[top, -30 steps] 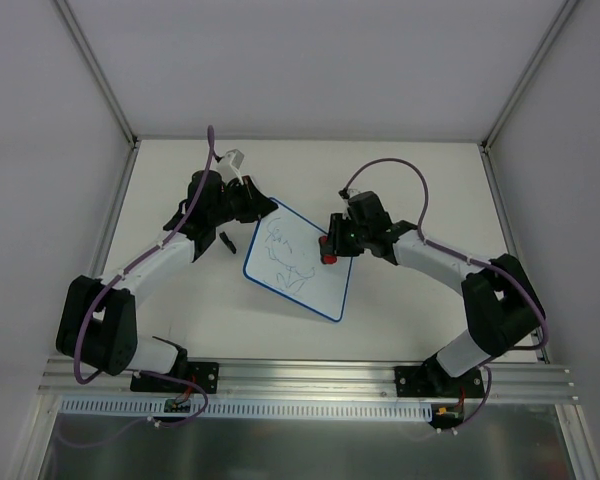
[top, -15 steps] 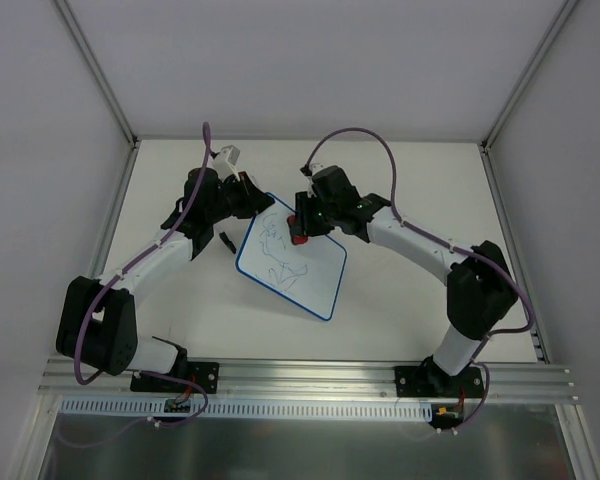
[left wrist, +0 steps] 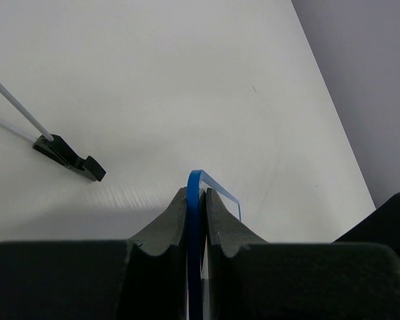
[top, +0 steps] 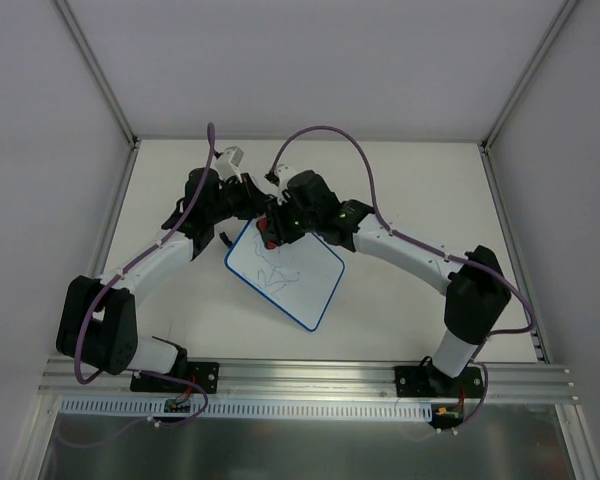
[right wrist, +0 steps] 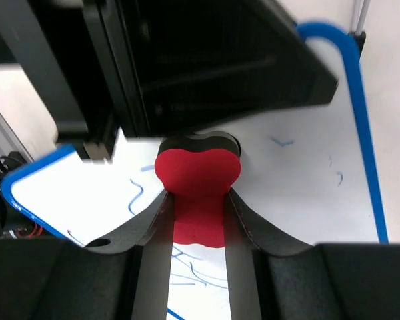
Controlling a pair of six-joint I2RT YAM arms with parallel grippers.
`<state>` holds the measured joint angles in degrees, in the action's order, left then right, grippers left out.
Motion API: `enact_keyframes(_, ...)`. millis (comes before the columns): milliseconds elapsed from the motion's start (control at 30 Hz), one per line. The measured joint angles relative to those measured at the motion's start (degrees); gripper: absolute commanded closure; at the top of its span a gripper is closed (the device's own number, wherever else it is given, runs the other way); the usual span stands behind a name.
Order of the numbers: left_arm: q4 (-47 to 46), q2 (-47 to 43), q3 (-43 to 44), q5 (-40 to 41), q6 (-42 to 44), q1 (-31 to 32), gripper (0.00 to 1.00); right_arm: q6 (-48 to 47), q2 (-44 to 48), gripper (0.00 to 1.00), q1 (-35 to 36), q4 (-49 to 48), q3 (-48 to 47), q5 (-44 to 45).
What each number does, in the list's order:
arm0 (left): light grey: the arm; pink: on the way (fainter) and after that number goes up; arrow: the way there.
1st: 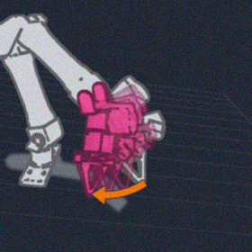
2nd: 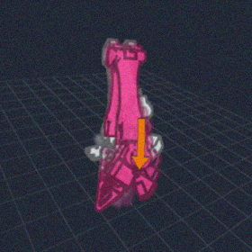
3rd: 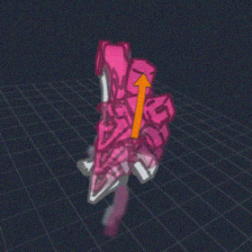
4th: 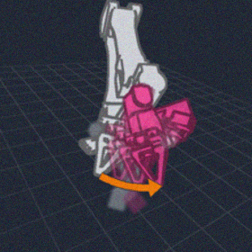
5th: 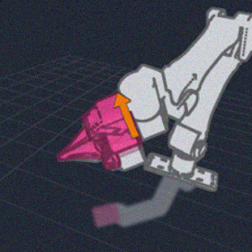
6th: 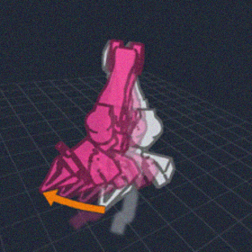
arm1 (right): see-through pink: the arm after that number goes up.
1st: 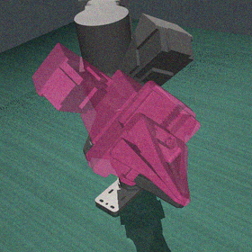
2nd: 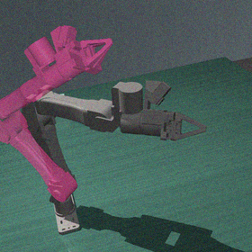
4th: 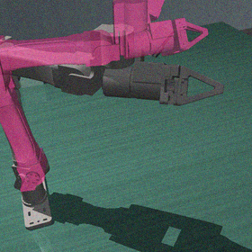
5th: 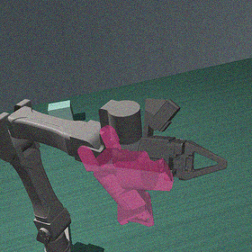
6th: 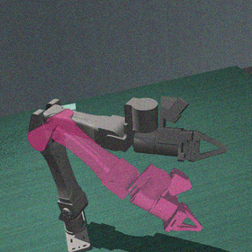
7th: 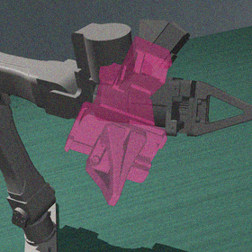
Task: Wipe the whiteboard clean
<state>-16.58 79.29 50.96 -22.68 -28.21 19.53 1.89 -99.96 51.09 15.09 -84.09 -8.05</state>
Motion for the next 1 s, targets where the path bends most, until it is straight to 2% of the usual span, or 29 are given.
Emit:
enact_keyframes(300, 0.04, 0.17, 0.0, -0.74, 0.9, 0.35, 1.0, 2.58, 9.64, 1.0, -1.7, -13.2, 22.14, 0.09)
enact_keyframes(500, -0.15, 0.07, 0.0, 1.07, 1.16, 0.35, 1.0, 5.11, 10.69, 1.0, -4.37, -17.97, 28.5, 0.04)
enact_keyframes(733, -0.2, -1.66, -0.02, 2.78, 1.14, 0.35, 1.0, 5.97, 10.25, 1.0, -5.35, -16.33, 26.08, -0.98)
enact_keyframes(1000, -2.8, -3.04, 0.02, 1.99, 1.97, 0.35, 1.0, 1.44, 3.45, 1.0, -5.68, 3.56, 6.78, -1.25)
